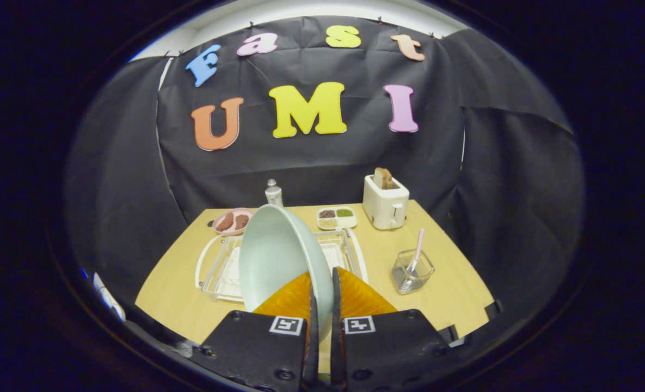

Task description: Take the plate from the dish rack, then take the spoon from the basket and place it into the plate.

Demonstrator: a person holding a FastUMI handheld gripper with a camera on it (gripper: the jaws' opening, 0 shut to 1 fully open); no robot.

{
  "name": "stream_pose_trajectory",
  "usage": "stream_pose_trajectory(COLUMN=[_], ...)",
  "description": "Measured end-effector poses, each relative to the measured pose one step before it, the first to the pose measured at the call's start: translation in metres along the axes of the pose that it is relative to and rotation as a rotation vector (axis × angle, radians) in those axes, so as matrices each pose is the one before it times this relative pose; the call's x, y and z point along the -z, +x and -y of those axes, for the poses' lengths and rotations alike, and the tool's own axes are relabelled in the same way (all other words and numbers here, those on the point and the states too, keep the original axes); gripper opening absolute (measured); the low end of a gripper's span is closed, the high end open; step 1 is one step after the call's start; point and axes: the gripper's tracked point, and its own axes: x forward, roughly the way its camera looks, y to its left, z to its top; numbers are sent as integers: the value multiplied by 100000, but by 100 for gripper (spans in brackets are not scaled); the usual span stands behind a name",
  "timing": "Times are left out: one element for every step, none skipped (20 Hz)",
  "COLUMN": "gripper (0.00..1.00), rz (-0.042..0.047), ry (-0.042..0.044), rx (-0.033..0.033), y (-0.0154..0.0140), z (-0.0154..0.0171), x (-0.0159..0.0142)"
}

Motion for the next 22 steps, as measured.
stream_pose_trajectory(gripper=[14,14,14,14,14,14,14,14,14,14,14,14,14,14,15,15,16,16,17,18,18,19], rz=[-1582,-1713,-2142,-1849,-2045,-579,-203,-509,-873,-1476,-1129,-254,243,-516,-953,-126,-72,-53,337,402,913,495], ry=[2128,1590,1526,-475,632,-1981,-2377,-2410,-1390,-1740,870,1869,645,791,1053,1126,961,51,-92,1053,1029,1110], rx=[-977,-1045,-925,-915,-1355,-601,1160,1960,1843,1356,-1910,-2574,-2146,-1026,-476,-1143,-1023,-1072,-1215,-970,-1116,-992], y=[449,616,949,827,790,577,608,625,631,771,902,-124,601,-108,362,379,326,261,161,116,161,169], z=[409,153,147,92,-198,-144,142,402,670,604,324,185,562,447,805,484,466,383,317,240,132,23], x=[1878,1978,1757,1562,1424,1062,883,1042,831,960,737,418,534,631,681,486,456,596,581,442,197,465])
